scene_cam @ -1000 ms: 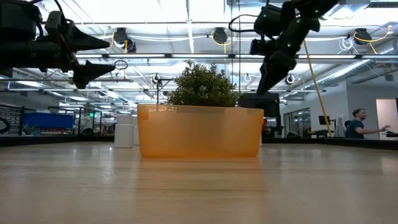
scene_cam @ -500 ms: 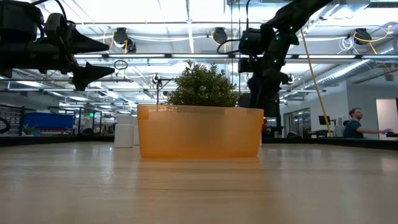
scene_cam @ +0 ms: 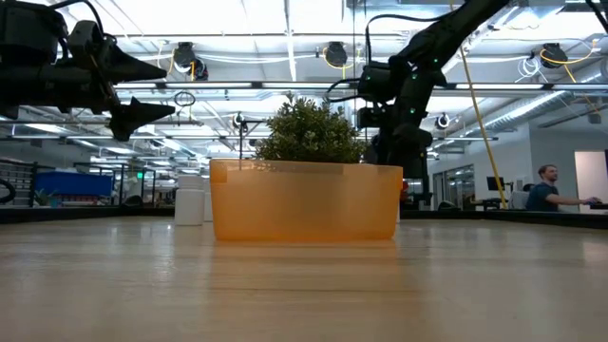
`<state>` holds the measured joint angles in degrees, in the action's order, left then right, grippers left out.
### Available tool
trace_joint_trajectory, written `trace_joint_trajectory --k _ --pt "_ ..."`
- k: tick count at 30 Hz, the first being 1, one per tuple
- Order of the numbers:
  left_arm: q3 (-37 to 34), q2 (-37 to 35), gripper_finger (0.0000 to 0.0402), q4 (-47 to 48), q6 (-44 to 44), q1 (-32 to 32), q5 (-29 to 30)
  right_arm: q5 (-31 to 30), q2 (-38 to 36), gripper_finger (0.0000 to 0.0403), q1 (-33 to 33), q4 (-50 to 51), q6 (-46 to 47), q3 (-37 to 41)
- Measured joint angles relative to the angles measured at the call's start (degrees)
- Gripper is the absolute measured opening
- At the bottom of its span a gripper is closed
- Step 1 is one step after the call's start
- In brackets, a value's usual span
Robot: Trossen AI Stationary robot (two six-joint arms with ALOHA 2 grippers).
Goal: Pick and place pill bottles into a basket
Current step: Put the white pill bottle into the orange bin
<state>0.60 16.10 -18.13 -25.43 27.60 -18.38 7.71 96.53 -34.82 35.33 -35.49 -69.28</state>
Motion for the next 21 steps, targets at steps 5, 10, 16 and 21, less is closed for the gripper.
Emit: trace_joint_trajectory --k 5,10,16,21 --pt "0.0 0.0 0.0349 0.0 -0.8 0.0 -1.7 0.0 -0.1 0.0295 -2.1 0.1 0.1 0.0" --pt "0.0 0.0 0.0349 0.0 -0.8 0.0 -2.6 1.2 0.0 0.0295 -2.4 0.1 0.3 1.3" --pt "0.0 0.0 0.0349 0.0 -0.6 0.0 -2.6 1.4 0.0 0.0289 -1.4 -0.6 0.8 2.2" --pt "0.0 0.0 0.0349 0.0 -0.7 0.0 -2.6 1.4 -0.1 0.0284 -1.5 -2.2 1.5 2.2"
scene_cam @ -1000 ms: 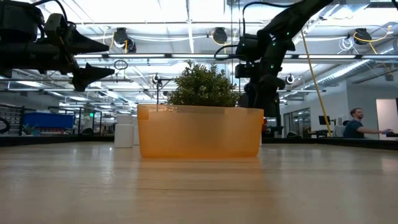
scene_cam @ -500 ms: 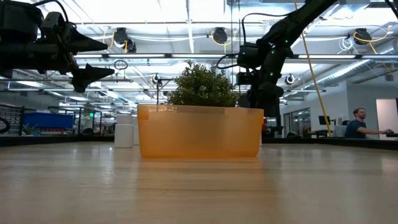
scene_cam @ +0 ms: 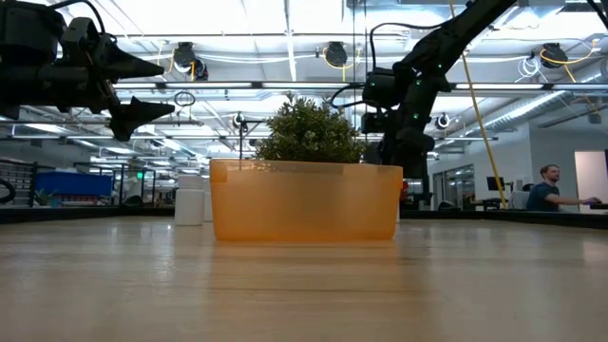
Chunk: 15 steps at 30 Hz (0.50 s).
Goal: Pick and place pill bottles into a basket
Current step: Put the white pill bottle into the orange bin
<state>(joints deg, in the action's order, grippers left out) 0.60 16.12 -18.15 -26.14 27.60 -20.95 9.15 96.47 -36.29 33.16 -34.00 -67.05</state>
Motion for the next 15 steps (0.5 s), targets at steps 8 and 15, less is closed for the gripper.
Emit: trace_joint_trajectory --k 8,15 --pt "0.0 0.0 0.0349 0.0 -1.0 0.0 0.0 0.1 0.0 0.0248 0.0 -0.6 0.3 0.0" --pt "0.0 0.0 0.0349 0.0 -1.1 0.0 0.0 0.5 0.0 0.0189 0.0 -2.1 0.3 3.2"
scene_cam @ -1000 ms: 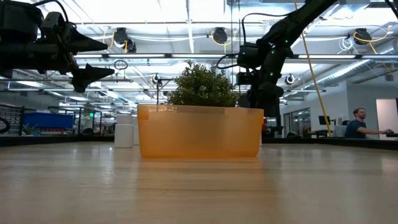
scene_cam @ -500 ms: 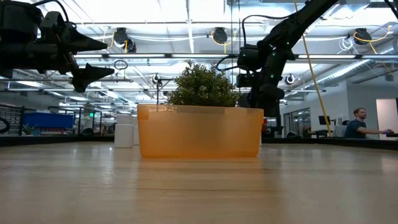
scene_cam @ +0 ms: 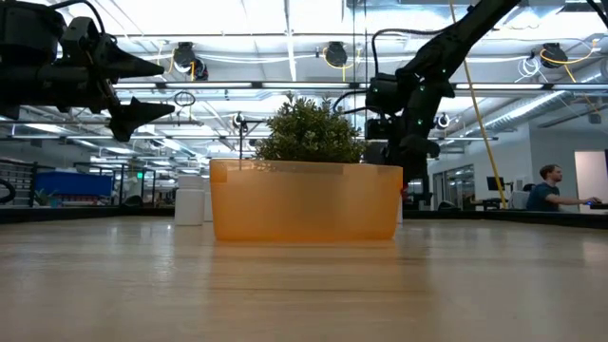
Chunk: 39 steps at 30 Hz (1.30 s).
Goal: Pick and place pill bottles into a basket
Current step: Put the white pill bottle into the orange bin
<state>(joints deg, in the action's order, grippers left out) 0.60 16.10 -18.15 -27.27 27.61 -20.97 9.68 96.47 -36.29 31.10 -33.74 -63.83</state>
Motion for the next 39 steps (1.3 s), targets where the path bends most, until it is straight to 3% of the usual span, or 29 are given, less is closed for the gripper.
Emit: trace_joint_trajectory --k 4,7,14,19,30,39 --pt "0.0 0.0 0.0349 0.0 0.0 0.0 0.0 -1.8 -0.3 0.0151 0.7 -0.1 0.0 0.5" --pt "0.0 0.0 0.0349 0.0 0.3 0.0 0.0 -5.0 -0.8 0.0147 1.7 4.4 -0.7 -1.6" --pt "0.0 0.0 0.0349 0.0 1.9 0.0 0.0 -9.5 -4.7 0.0147 1.2 17.6 -1.7 -14.4" --pt "0.0 0.0 0.0349 0.0 2.1 0.0 0.0 -9.7 -4.9 0.0147 -0.7 16.9 -4.0 -23.0" --pt "0.0 0.0 0.0349 -0.1 1.5 0.0 0.0 -9.0 8.0 0.0147 -1.5 11.5 -2.9 -39.4" --pt "0.0 0.0 0.0349 -0.1 1.5 0.0 0.0 -4.8 14.7 0.0147 5.4 8.3 0.5 -49.2"
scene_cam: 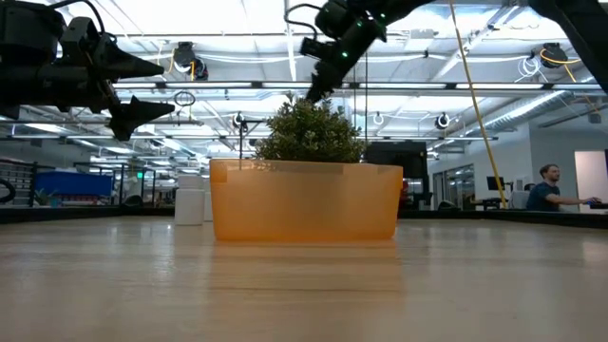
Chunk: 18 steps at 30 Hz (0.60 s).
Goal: Pick and place pill bottles into a basket
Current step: Put the white pill bottle into the orange bin
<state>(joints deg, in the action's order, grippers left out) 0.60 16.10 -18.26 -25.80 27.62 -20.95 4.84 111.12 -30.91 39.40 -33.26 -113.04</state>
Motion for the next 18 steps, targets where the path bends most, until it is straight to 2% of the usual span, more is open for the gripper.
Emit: trace_joint_trajectory --k 4,9,13,18 --pt "0.0 0.0 0.0349 0.0 0.0 0.0 0.0 3.0 0.3 0.0147 3.6 -1.8 2.5 -1.5" --pt "0.0 0.0 0.0349 0.0 0.0 0.0 0.0 3.6 0.4 0.0147 8.3 -2.6 4.8 -1.6" --pt "0.0 0.0 0.0349 0.0 0.0 0.0 0.0 5.9 0.3 0.0147 12.6 -2.1 7.8 -1.6" --pt "0.0 0.0 0.0349 0.0 0.0 0.0 0.0 5.9 0.3 0.0147 19.0 1.3 9.6 -1.6"
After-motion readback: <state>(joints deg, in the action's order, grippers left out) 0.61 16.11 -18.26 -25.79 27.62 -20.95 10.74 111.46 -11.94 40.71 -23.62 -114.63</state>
